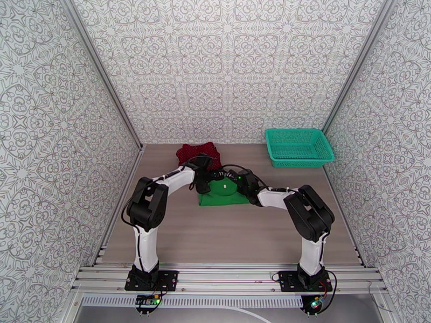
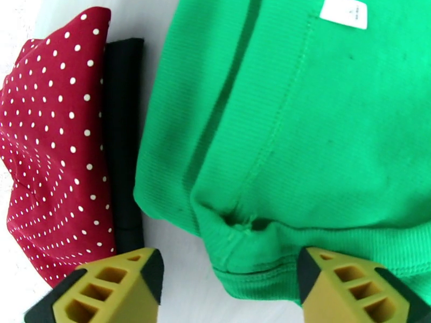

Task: Fold and stack the mixed laundry pile

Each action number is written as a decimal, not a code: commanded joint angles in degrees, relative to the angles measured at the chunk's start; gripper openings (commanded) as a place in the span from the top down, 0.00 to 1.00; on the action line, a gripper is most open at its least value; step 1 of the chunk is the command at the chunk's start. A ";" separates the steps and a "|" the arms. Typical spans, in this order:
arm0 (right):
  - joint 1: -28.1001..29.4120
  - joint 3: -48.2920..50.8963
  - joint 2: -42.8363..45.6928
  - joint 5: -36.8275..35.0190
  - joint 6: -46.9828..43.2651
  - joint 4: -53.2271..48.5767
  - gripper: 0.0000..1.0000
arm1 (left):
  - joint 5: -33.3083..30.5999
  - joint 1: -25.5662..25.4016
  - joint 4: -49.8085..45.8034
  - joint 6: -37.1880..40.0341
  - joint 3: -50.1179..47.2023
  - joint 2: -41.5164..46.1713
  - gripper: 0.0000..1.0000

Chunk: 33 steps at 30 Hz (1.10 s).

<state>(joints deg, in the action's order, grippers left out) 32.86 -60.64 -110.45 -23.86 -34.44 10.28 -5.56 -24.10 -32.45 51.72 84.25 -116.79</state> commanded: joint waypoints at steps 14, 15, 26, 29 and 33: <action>-4.81 -4.41 27.64 0.05 31.54 -30.47 0.26 | -10.52 1.05 4.57 -24.36 -0.60 25.16 0.20; -5.29 -5.25 28.67 2.91 34.21 -33.96 0.26 | -11.53 1.28 2.81 -28.42 -0.51 26.14 0.20; -6.10 -3.40 28.80 27.36 49.94 -43.64 0.22 | 17.76 6.69 -7.40 -65.57 -10.88 26.79 0.16; -6.66 -3.32 25.42 26.54 52.14 -43.55 0.22 | 19.33 6.86 -4.48 -67.13 -13.33 25.44 0.13; -8.45 -3.08 20.87 27.23 54.25 -41.54 0.21 | 21.52 7.22 -6.25 -66.29 -11.21 19.81 0.13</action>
<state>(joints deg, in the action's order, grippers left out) 25.89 -64.97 -87.29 1.39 16.01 -31.07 10.81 -17.28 -39.11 -11.68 71.44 -94.59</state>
